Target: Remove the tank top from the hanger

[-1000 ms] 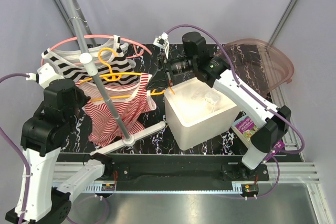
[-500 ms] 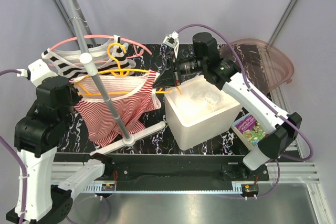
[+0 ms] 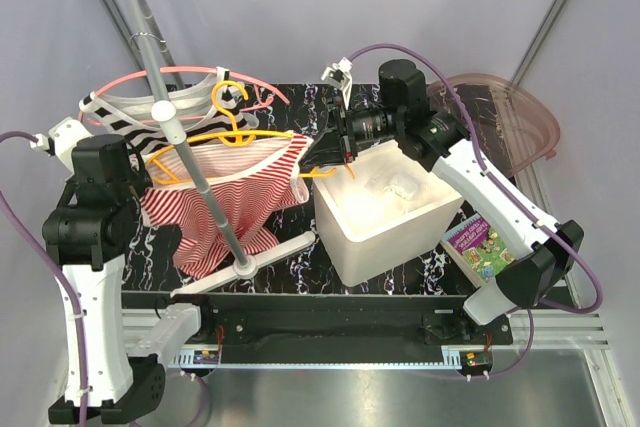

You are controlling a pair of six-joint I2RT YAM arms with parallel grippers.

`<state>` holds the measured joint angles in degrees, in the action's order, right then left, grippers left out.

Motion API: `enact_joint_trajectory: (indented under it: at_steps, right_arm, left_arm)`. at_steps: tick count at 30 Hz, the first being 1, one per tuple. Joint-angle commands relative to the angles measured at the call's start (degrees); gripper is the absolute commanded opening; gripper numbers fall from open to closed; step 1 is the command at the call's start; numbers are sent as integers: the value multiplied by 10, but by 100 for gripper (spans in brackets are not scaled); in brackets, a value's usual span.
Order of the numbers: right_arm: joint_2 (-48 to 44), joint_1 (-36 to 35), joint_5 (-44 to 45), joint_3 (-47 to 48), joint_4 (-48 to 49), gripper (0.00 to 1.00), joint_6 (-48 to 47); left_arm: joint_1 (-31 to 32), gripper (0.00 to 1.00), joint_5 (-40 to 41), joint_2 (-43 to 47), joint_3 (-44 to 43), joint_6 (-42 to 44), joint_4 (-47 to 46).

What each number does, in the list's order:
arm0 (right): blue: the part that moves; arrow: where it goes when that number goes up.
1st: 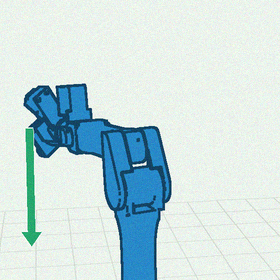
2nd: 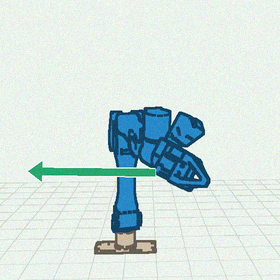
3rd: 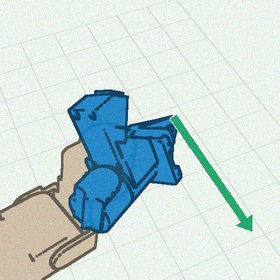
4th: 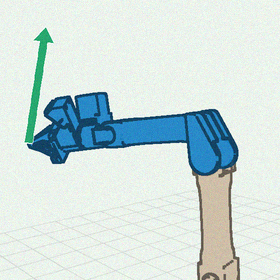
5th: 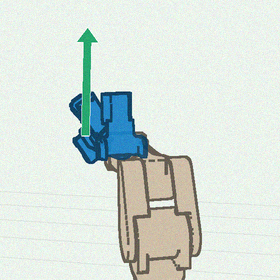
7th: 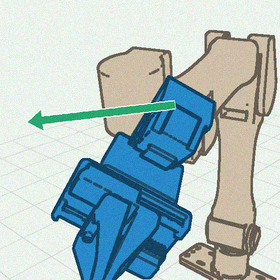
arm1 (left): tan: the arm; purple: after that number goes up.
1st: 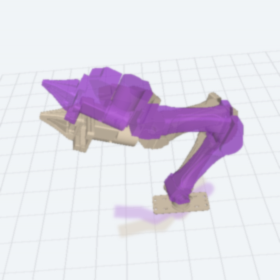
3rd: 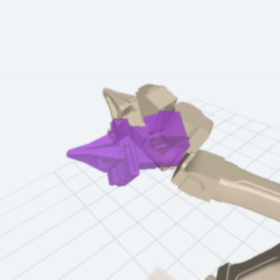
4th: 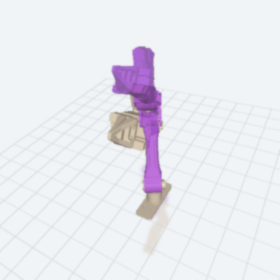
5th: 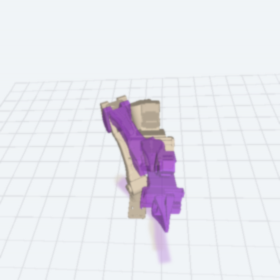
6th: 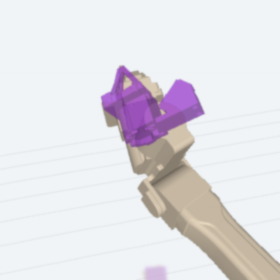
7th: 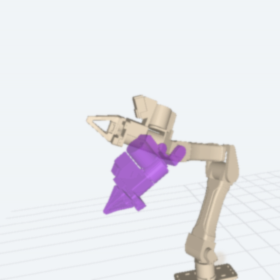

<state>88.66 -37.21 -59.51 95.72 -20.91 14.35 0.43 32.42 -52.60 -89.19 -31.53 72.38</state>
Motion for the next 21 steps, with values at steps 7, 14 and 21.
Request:
enact_joint_trajectory:
  at_steps: [7, 14, 21]
  right_arm:
    - [-20, 12, 48, 27, 94, 0, 96]
    - [-21, 16, 49, 40, 100, 0, 103]
    - [7, 15, 35, 47, 133, 0, 125]
  left_arm:
    - [-61, 0, -169, 39, 63, -122, 4]
    - [-61, 0, -164, 61, 96, -158, 12]
    - [-61, 26, -246, 86, 98, -129, -30]
